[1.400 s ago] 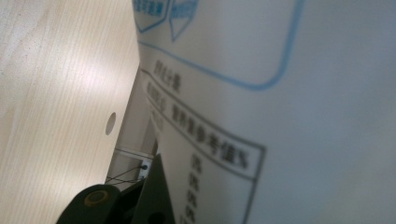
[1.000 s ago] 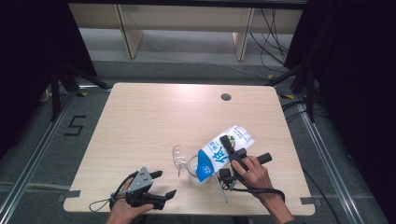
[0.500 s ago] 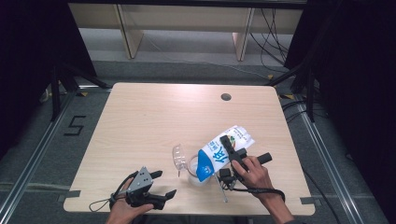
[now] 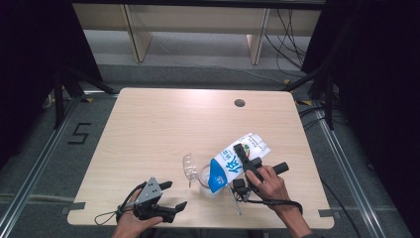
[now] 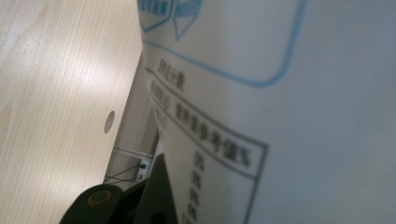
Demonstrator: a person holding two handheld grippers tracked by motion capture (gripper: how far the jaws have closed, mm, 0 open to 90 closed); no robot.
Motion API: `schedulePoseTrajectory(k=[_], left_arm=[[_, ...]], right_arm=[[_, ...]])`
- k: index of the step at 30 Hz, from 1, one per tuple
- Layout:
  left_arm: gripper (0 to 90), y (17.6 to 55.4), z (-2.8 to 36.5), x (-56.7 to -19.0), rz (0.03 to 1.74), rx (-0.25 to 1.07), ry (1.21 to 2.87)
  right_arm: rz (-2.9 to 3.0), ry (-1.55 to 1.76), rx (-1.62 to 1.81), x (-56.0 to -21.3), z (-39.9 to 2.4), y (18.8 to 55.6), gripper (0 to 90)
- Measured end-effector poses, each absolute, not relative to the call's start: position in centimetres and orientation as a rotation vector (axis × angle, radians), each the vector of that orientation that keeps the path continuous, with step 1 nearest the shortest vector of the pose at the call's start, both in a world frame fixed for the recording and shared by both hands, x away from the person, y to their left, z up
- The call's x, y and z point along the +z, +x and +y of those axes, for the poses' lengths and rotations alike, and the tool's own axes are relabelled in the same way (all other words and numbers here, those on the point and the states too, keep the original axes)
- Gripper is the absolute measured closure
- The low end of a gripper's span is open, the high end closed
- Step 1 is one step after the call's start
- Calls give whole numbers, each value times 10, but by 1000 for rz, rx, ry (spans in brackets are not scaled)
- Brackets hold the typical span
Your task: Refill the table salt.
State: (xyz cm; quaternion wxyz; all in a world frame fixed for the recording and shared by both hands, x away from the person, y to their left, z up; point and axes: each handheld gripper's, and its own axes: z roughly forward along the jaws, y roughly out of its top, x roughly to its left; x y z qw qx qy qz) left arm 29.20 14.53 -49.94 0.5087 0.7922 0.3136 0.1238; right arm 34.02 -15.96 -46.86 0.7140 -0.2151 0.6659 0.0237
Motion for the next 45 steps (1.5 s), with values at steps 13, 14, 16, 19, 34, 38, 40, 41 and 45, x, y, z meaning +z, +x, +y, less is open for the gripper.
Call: schedulePoseTrajectory(k=[13, 14, 16, 19, 34, 38, 40, 41, 45], left_arm=[[152, 292, 145, -500, 756, 300, 1910], [152, 292, 145, -500, 756, 300, 1909], [152, 292, 145, -499, 756, 300, 1910], [152, 292, 145, -500, 755, 298, 1909], [152, 292, 145, -499, 755, 300, 1910], [152, 292, 145, -499, 754, 301, 1910], [153, 292, 145, -500, 758, 297, 1908], [152, 292, 145, -499, 754, 299, 1910], [152, 292, 145, -500, 755, 299, 1910]], right_arm=[[1482, -471, 53, -468, -160, 340, 765], [1483, -472, 54, -468, -160, 340, 765], [1482, -472, 54, -468, -160, 340, 766], [1481, -471, 54, -468, -160, 340, 766], [1485, -450, 67, -469, -162, 341, 771], [1484, -460, 59, -468, -161, 341, 771], [1483, -460, 61, -468, -162, 341, 771], [1483, -459, 60, -468, -162, 341, 772], [1484, -459, 63, -468, -162, 341, 772]])
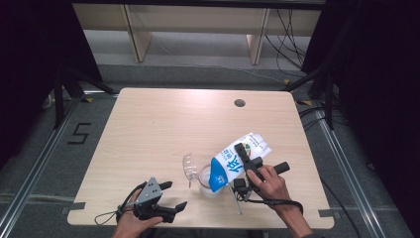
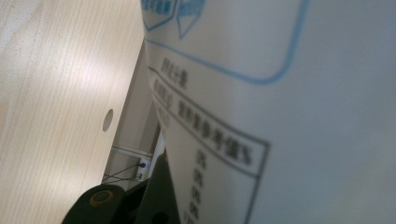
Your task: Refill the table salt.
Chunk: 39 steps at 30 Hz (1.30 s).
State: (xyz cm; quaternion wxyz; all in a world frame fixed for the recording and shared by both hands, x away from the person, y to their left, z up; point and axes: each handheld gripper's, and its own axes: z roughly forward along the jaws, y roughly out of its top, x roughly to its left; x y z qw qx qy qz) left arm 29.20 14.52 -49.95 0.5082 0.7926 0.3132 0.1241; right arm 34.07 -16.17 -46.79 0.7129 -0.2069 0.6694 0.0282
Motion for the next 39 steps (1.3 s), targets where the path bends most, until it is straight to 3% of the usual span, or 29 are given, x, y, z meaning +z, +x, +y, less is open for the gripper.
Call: schedulePoseTrajectory(k=[39], left_arm=[[152, 292, 145, -499, 755, 298, 1909]], right_arm=[[1640, -329, 227, -470, -164, 342, 772]])
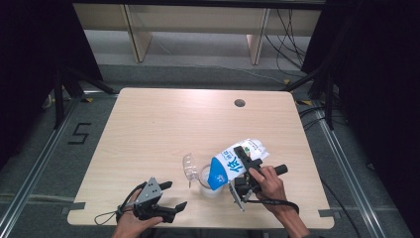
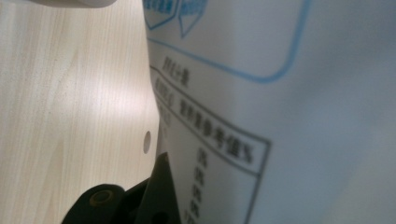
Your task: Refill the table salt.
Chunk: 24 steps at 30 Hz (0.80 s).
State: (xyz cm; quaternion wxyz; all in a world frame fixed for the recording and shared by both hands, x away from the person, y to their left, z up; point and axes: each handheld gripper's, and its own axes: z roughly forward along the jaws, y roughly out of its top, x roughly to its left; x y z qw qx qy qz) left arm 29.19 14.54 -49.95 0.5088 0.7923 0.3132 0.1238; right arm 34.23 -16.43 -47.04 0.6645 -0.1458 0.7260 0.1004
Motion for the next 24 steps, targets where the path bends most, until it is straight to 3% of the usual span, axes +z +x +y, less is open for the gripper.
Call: schedulePoseTrajectory(k=[24], left_arm=[[152, 292, 145, -499, 754, 299, 1910]], right_arm=[[1760, -136, 397, -465, -179, 352, 773]])
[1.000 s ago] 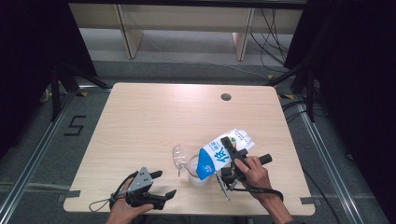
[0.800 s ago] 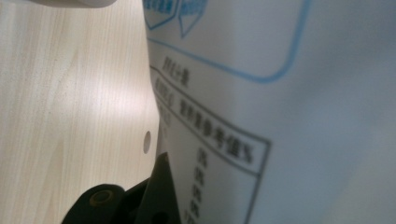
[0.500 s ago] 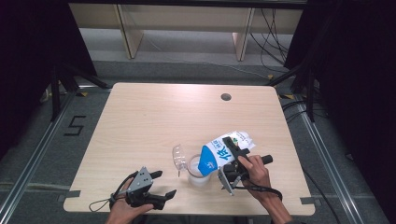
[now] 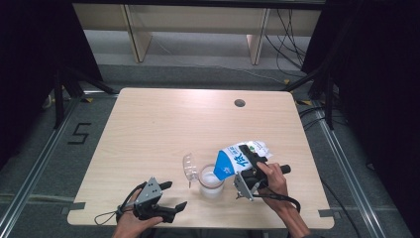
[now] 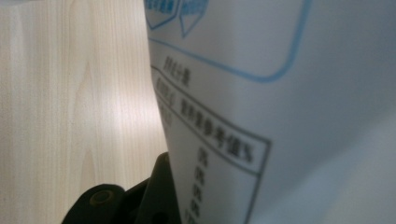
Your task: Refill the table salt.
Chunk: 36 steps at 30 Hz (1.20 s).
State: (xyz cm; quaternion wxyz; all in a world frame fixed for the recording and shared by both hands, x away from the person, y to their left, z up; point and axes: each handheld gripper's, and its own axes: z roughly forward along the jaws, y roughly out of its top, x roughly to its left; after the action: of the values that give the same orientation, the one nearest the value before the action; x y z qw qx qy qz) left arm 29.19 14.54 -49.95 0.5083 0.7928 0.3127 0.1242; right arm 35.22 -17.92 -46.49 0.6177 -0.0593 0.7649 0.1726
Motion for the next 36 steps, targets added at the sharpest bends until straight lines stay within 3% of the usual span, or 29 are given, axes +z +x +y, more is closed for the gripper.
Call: schedulePoseTrajectory(k=[36], left_arm=[[153, 292, 146, -498, 734, 315, 1927]], right_arm=[[1967, 379, 712, -470, -231, 384, 787]])
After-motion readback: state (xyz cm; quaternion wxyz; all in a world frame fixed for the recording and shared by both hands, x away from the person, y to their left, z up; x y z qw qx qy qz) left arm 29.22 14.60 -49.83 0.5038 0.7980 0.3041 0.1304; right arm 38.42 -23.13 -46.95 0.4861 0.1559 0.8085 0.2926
